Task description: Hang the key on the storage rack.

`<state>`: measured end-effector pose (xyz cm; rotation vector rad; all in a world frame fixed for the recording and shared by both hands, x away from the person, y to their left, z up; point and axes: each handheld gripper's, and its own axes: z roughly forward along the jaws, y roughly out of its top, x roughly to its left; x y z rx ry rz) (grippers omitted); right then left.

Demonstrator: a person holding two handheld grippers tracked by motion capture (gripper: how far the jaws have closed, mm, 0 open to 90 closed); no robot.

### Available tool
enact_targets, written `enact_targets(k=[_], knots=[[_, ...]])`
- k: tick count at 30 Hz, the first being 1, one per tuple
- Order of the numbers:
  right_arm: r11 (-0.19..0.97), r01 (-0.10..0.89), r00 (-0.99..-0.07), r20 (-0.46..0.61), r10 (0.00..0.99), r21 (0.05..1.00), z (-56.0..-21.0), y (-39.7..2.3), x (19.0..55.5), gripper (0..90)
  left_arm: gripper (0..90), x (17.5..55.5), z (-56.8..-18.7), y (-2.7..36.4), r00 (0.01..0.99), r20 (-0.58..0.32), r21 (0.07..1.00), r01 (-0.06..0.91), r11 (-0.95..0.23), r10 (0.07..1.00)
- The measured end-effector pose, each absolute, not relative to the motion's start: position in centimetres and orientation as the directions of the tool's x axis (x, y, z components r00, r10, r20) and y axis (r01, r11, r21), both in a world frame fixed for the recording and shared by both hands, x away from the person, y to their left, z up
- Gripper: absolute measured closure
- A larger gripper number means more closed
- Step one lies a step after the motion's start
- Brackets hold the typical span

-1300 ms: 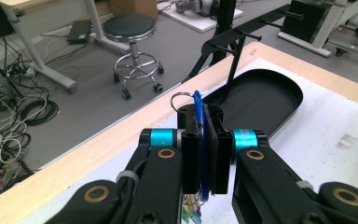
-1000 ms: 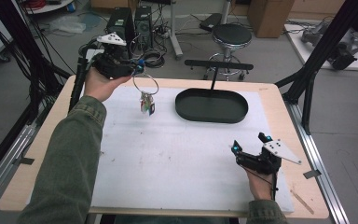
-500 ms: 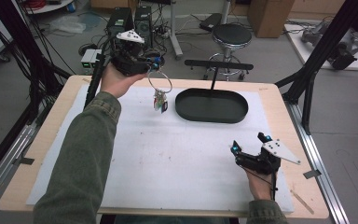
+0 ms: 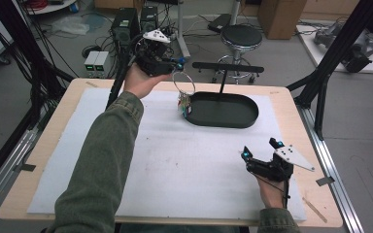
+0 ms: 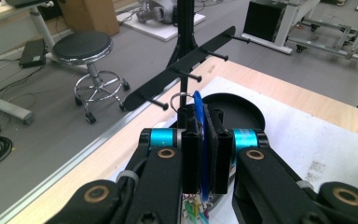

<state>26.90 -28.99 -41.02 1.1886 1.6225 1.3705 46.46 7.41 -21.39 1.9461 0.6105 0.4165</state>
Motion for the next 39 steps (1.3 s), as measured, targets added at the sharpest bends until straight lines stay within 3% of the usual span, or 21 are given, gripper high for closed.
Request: enact_targets(k=[17,39], knots=[[0.003,0.210,-0.324,0.066,0.944,0.978,-41.1,-29.5,26.6,0.4,86.2,48.5,-21.4,2.4,0.803,0.033,0.901,0.234,-0.364,0.596],[0.024,0.220,-0.332,0.052,0.942,0.975,-41.3,-29.6,26.3,0.4,86.3,52.8,-24.2,1.0,0.722,-0.010,0.894,0.316,-0.317,0.692]])
